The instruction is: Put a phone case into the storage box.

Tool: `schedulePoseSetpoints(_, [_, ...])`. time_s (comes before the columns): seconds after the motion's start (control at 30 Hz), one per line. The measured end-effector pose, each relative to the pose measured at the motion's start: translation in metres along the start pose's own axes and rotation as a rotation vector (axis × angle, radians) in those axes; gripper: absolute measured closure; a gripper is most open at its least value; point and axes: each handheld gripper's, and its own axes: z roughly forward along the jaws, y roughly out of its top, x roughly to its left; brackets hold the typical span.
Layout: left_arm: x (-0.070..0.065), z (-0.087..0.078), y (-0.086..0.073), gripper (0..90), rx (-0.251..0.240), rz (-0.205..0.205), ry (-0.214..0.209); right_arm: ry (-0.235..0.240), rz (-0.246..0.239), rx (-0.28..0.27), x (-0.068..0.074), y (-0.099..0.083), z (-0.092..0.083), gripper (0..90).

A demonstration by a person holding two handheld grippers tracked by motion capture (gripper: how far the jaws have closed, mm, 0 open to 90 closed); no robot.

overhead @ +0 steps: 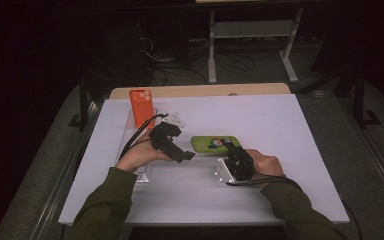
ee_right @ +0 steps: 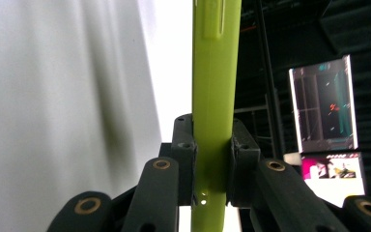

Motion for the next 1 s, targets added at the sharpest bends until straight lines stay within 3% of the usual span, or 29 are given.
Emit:
schedulePoseSetpoints(0.1, [0.002, -0.001, -0.001, 0.0, -0.015, -0.01, 0.014, 0.03, 0.058, -0.002, -0.005, -0.002, 0.0, 76.4])
schedulePoseSetpoints(0.13, [0.002, -0.001, -0.001, 0.0, -0.029, -0.032, 0.018, 0.032, 0.087, 0.0, -0.006, -0.003, 0.0, 76.4])
schedulePoseSetpoints(0.23, [0.003, -0.002, -0.003, 0.0, -0.019, -0.038, 0.025, 0.061, 0.149, 0.001, -0.01, -0.005, 0.001, 76.4])
schedulePoseSetpoints(0.27, [0.002, -0.001, -0.004, 0.0, -0.033, -0.051, 0.029, 0.078, 0.178, 0.004, -0.011, -0.005, 0.0, 76.4])
schedulePoseSetpoints(0.3, [0.004, -0.002, -0.004, 0.0, -0.015, -0.036, 0.03, 0.089, 0.208, 0.005, -0.012, -0.006, 0.0, 76.4])
schedulePoseSetpoints(0.33, [0.003, -0.001, -0.004, 0.0, -0.024, -0.046, 0.032, 0.105, 0.268, 0.013, -0.013, -0.005, 0.0, 76.4])
schedulePoseSetpoints(0.4, [0.002, 0.0, -0.004, 0.0, -0.049, -0.071, 0.04, 0.122, 0.319, 0.016, -0.016, -0.007, 0.0, 76.4])
schedulePoseSetpoints(0.47, [0.005, -0.001, -0.004, 0.0, -0.042, -0.047, 0.038, 0.138, 0.398, 0.023, -0.018, -0.008, 0.0, 76.4])
schedulePoseSetpoints(0.5, [0.004, 0.0, -0.004, 0.0, -0.06, -0.068, 0.036, 0.161, 0.42, 0.016, -0.021, -0.009, 0.001, 76.4])
schedulePoseSetpoints(0.53, [0.006, -0.002, -0.004, 0.0, -0.039, -0.046, 0.03, 0.173, 0.442, 0.018, -0.022, -0.011, 0.001, 76.4])
schedulePoseSetpoints(0.73, [0.003, -0.001, -0.003, 0.0, -0.068, -0.081, 0.031, 0.233, 0.588, 0.009, -0.03, -0.015, 0.002, 76.4])
schedulePoseSetpoints(0.93, [0.004, -0.001, -0.003, 0.0, -0.082, -0.083, 0.04, 0.3, 0.765, 0.001, -0.037, -0.021, 0.002, 76.4])
schedulePoseSetpoints(1.0, [0.003, 0.0, -0.003, 0.0, -0.105, -0.104, 0.043, 0.326, 0.824, -0.002, -0.04, -0.024, 0.003, 76.4])
